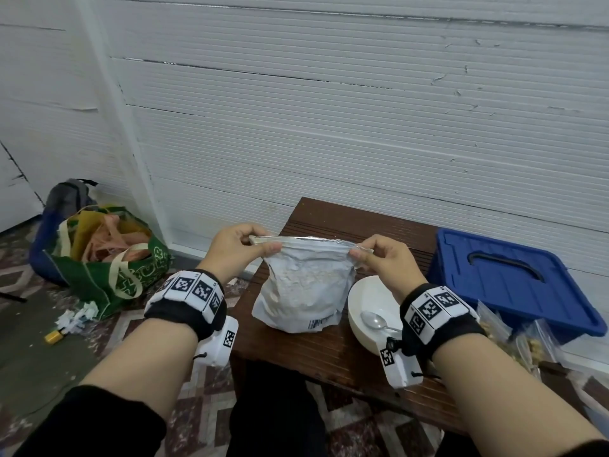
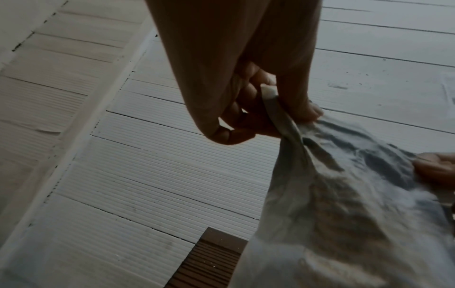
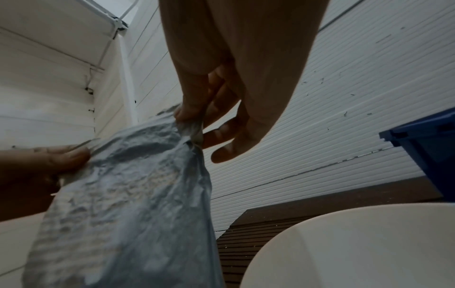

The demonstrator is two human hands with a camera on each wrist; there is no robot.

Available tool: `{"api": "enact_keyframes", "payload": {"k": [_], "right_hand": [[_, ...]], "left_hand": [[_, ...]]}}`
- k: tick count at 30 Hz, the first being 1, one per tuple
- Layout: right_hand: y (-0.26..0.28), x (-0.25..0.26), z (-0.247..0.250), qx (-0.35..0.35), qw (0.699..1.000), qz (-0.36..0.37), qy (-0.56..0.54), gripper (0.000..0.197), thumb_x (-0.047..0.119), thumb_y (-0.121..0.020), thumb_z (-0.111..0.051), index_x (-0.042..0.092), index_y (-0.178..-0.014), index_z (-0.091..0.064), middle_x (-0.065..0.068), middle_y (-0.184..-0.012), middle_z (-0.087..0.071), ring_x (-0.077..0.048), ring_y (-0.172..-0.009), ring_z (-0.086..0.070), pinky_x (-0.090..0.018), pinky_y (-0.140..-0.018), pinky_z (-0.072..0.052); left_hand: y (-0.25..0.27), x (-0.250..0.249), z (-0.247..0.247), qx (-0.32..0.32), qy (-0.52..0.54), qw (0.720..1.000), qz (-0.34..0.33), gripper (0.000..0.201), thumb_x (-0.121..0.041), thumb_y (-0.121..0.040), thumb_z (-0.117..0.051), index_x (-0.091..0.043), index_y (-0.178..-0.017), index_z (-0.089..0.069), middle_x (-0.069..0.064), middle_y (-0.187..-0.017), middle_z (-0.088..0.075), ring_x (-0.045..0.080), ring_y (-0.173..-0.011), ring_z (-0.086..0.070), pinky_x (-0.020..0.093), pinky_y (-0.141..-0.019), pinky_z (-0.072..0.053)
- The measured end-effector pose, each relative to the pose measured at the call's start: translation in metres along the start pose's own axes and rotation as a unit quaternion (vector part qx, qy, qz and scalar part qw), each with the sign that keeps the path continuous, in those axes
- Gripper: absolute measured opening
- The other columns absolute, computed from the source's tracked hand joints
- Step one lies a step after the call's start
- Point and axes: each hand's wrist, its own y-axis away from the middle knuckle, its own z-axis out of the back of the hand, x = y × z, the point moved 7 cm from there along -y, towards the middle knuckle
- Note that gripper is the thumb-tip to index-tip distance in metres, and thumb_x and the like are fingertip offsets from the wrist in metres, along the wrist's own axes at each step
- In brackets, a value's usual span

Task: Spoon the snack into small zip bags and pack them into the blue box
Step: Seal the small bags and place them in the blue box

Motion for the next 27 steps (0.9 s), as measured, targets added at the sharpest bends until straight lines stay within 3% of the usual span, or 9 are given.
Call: {"api": "enact_keyframes", "payload": {"k": [6, 9, 11, 13, 16, 20, 23, 25, 27], "right_hand": [[-0.001, 0.001, 0.003, 0.003, 0.999, -0.005, 0.037, 0.010, 0.001, -0.085, -0.066, 0.000, -0.076, -0.061, -0.005, -0.069, -0.066, -0.003, -0.055, -0.057, -0.018, -0.058, -0.049], [0.000, 0.003, 0.003, 0.002, 0.999, -0.006, 0.053, 0.006, 0.006, -0.085, -0.067, 0.004, -0.080, -0.064, -0.007, -0.077, -0.067, -0.009, -0.065, -0.060, -0.021, -0.064, -0.052], [-0.001, 0.008, 0.000, 0.009, 0.996, 0.006, 0.084, 0.003, 0.010, -0.084, -0.070, 0.010, -0.082, -0.068, -0.003, -0.080, -0.069, -0.011, -0.073, -0.063, -0.020, -0.068, -0.053], [-0.002, 0.014, -0.005, 0.017, 0.989, 0.022, 0.146, 0.005, 0.014, -0.083, -0.072, 0.018, -0.082, -0.070, 0.005, -0.081, -0.070, -0.007, -0.076, -0.063, -0.018, -0.069, -0.051], [-0.003, 0.022, -0.008, 0.004, 0.980, 0.031, 0.198, 0.011, 0.011, -0.084, -0.070, 0.018, -0.076, -0.067, 0.010, -0.073, -0.065, 0.005, -0.064, -0.058, -0.008, -0.060, -0.044], [-0.004, 0.025, -0.011, -0.009, 0.976, 0.036, 0.215, 0.013, 0.010, -0.086, -0.067, 0.016, -0.075, -0.064, 0.009, -0.073, -0.063, -0.003, -0.068, -0.058, -0.013, -0.062, -0.044], [-0.003, 0.030, -0.021, 0.012, 0.971, 0.044, 0.236, 0.007, 0.015, -0.085, -0.069, 0.020, -0.081, -0.066, 0.009, -0.080, -0.064, -0.006, -0.075, -0.058, -0.006, -0.060, -0.044], [-0.004, 0.031, -0.029, 0.024, 0.965, 0.047, 0.257, 0.011, 0.019, -0.082, -0.072, 0.028, -0.078, -0.066, 0.011, -0.084, -0.066, -0.009, -0.084, -0.061, -0.018, -0.074, -0.051], [-0.007, 0.032, -0.034, 0.015, 0.954, 0.063, 0.293, 0.024, 0.022, -0.081, -0.073, 0.039, -0.068, -0.062, 0.016, -0.082, -0.065, -0.012, -0.094, -0.061, -0.039, -0.092, -0.047]], "left_hand": [[-0.002, 0.002, 0.003, 0.025, -0.010, 1.000, -0.006, 0.016, -0.011, -0.071, -0.082, -0.018, -0.073, -0.068, -0.010, -0.068, -0.065, -0.001, -0.061, -0.058, 0.009, -0.061, -0.046], [-0.005, 0.004, 0.006, 0.024, -0.053, 0.998, -0.010, 0.015, -0.012, -0.074, -0.080, -0.017, -0.072, -0.066, -0.006, -0.070, -0.064, -0.005, -0.061, -0.057, 0.009, -0.061, -0.045], [-0.006, 0.004, 0.006, 0.022, -0.087, 0.996, -0.022, 0.017, -0.013, -0.076, -0.079, -0.020, -0.071, -0.065, -0.006, -0.071, -0.062, 0.001, -0.066, -0.056, 0.014, -0.065, -0.045], [-0.008, 0.005, 0.004, 0.022, -0.109, 0.993, -0.030, 0.018, -0.015, -0.076, -0.079, -0.022, -0.071, -0.063, -0.004, -0.072, -0.061, 0.009, -0.071, -0.055, 0.019, -0.069, -0.044], [-0.010, 0.005, 0.001, 0.032, -0.123, 0.991, -0.036, 0.019, -0.016, -0.078, -0.078, -0.023, -0.072, -0.061, -0.004, -0.073, -0.059, 0.011, -0.072, -0.053, 0.022, -0.070, -0.043], [-0.007, -0.003, -0.006, 0.062, -0.141, 0.987, -0.049, 0.015, -0.022, -0.080, -0.078, -0.030, -0.087, -0.067, -0.010, -0.085, -0.065, 0.005, -0.078, -0.057, 0.015, -0.070, -0.042], [-0.005, -0.015, -0.016, 0.083, -0.163, 0.981, -0.069, 0.016, -0.027, -0.077, -0.080, -0.034, -0.088, -0.070, -0.015, -0.087, -0.066, -0.004, -0.085, -0.058, 0.008, -0.071, -0.038], [-0.005, -0.020, -0.023, 0.086, -0.164, 0.980, -0.078, 0.013, -0.025, -0.077, -0.080, -0.033, -0.083, -0.071, -0.015, -0.083, -0.066, -0.005, -0.082, -0.057, 0.008, -0.071, -0.037], [-0.006, -0.023, -0.028, 0.071, -0.164, 0.980, -0.088, 0.011, -0.022, -0.077, -0.080, -0.028, -0.078, -0.071, -0.014, -0.079, -0.066, -0.003, -0.081, -0.058, 0.014, -0.075, -0.040]]}}
